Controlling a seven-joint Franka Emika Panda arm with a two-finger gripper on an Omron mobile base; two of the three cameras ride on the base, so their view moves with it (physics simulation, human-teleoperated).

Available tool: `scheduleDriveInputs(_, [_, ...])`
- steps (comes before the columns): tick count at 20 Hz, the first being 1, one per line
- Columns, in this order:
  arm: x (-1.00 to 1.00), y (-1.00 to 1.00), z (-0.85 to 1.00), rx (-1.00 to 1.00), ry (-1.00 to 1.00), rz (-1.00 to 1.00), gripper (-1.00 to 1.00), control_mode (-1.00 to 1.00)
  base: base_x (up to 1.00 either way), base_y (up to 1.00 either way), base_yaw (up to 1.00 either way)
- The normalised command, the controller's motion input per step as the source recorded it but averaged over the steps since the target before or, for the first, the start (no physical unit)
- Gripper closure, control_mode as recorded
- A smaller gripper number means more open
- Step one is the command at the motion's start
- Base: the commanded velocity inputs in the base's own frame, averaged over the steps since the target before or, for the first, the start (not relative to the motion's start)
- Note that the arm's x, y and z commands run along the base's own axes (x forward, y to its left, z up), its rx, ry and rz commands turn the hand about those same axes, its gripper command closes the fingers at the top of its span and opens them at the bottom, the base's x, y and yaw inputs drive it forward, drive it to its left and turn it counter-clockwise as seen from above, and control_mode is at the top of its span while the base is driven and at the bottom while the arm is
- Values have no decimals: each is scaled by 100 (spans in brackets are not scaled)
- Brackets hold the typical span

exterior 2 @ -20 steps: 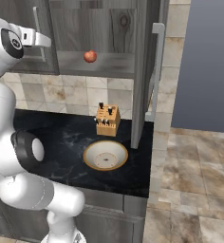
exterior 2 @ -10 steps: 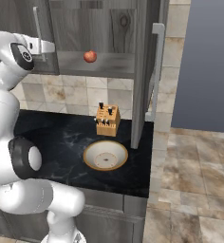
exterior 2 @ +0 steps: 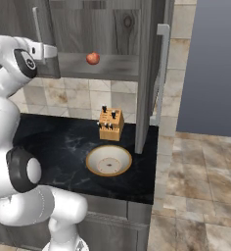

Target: Open the cabinet. Pick the peach and peach from the cabinet and place them into the bowl. Then close the cabinet.

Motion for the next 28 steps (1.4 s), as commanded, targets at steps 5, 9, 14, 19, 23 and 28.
scheduleDriveInputs(5, [-68, 58, -4, 0, 0, 0, 100, -100, 0, 0, 0])
scheduleDriveInputs(9, [-68, 66, 0, 0, 6, 0, 100, -100, 0, 0, 0])
scheduleDriveInputs(14, [-72, 68, 0, 0, 7, 0, 100, -100, 0, 0, 0])
scheduleDriveInputs(19, [-78, 71, -1, 0, 6, 0, 100, -100, 0, 0, 0])
scheduleDriveInputs(23, [-74, 69, -6, 0, 0, 0, 100, -100, 0, 0, 0])
scheduleDriveInputs(28, [-73, 59, -5, 0, 0, 0, 100, -100, 0, 0, 0])
